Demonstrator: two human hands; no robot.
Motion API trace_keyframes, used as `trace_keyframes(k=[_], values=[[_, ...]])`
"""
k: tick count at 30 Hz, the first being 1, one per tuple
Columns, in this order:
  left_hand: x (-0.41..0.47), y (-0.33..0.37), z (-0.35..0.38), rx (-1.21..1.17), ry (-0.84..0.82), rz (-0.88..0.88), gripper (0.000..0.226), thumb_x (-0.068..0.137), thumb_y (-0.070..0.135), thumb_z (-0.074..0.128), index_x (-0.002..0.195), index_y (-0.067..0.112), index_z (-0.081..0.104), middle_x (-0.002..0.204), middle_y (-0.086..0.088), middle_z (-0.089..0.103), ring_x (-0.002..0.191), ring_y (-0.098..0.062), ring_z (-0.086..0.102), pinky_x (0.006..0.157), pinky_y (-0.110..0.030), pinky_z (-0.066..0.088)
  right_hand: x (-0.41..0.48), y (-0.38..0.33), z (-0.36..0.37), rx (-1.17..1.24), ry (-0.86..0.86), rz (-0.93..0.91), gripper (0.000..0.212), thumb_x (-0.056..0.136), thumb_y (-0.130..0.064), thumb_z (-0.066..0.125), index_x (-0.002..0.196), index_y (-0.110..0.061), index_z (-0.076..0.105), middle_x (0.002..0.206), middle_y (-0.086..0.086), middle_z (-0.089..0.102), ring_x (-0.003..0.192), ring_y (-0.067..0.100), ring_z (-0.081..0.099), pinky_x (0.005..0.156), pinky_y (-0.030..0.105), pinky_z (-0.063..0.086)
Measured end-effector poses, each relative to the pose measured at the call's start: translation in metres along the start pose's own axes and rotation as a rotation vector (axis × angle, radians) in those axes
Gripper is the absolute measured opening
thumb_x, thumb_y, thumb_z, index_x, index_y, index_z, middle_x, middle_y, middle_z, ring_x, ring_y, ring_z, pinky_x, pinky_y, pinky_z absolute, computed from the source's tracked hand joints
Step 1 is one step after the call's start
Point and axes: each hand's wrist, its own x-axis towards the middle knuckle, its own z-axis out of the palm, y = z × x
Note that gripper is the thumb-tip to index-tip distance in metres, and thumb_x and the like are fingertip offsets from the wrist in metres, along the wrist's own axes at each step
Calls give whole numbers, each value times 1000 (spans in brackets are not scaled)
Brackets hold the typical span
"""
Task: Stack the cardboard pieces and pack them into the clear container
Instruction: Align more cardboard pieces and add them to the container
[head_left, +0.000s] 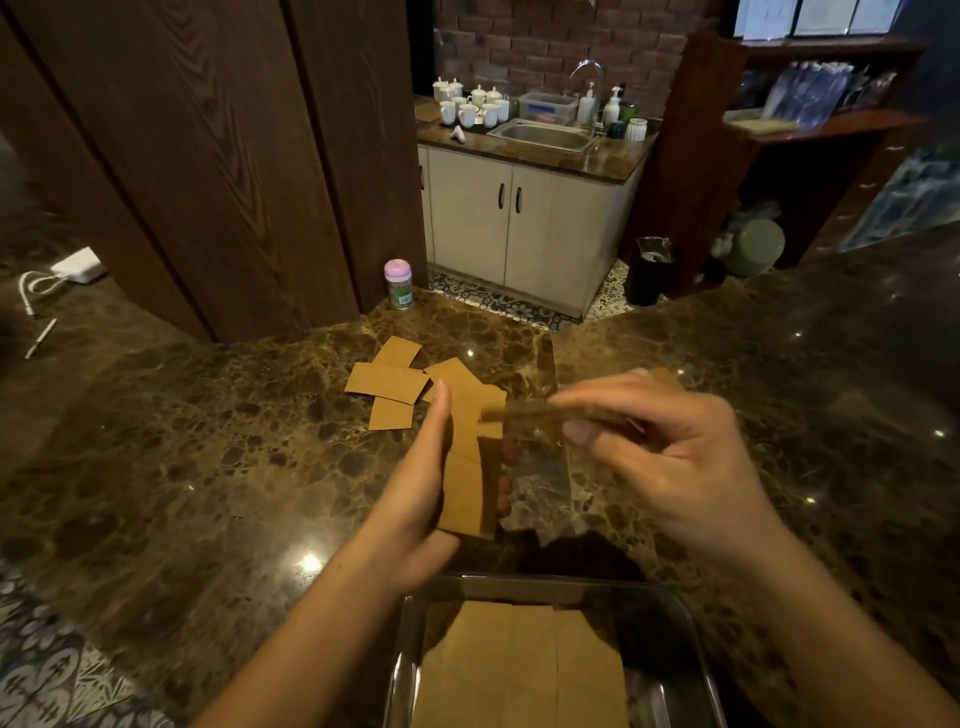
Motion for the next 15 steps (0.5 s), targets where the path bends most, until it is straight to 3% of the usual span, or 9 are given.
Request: trace_keyframes(k=[3,5,7,10,15], values=[[-2,7,-3,-39,-106,-109,63,90,71,47,109,21,81,102,-13,75,79,-25,71,71,-37,55,3,3,-10,-304,-193,-339,28,88,-11,70,113,-19,79,116,-7,77,101,11,64,82,25,49],[-4,11,-2,-85,-175,-164,65,89,69,50,123,19,75,115,-16,73,93,-30,73,82,-42,58,5,6,-13,-505,-341,-499,27,90,-13,69,113,-21,81,121,-5,75,103,12,58,83,24,48],[-6,12,-4,-73,-238,-212,60,86,65,62,122,18,75,116,-16,72,98,-31,71,90,-45,52,6,5,-16,-640,-444,-609,28,93,-17,64,113,-23,81,122,-3,74,102,16,53,80,30,50],[-4,8,-8,23,-308,-237,66,77,41,85,134,13,66,120,-17,68,101,-30,67,88,-44,53,9,-1,-20,-735,-564,-671,32,91,-16,65,119,-22,78,125,2,73,103,18,49,72,36,53],[-3,0,-4,131,-208,-153,42,83,22,77,124,15,70,111,-16,72,93,-28,70,79,-42,55,4,6,-15,-837,-658,-636,43,89,-19,66,132,-26,69,129,5,66,108,17,50,73,33,53]])
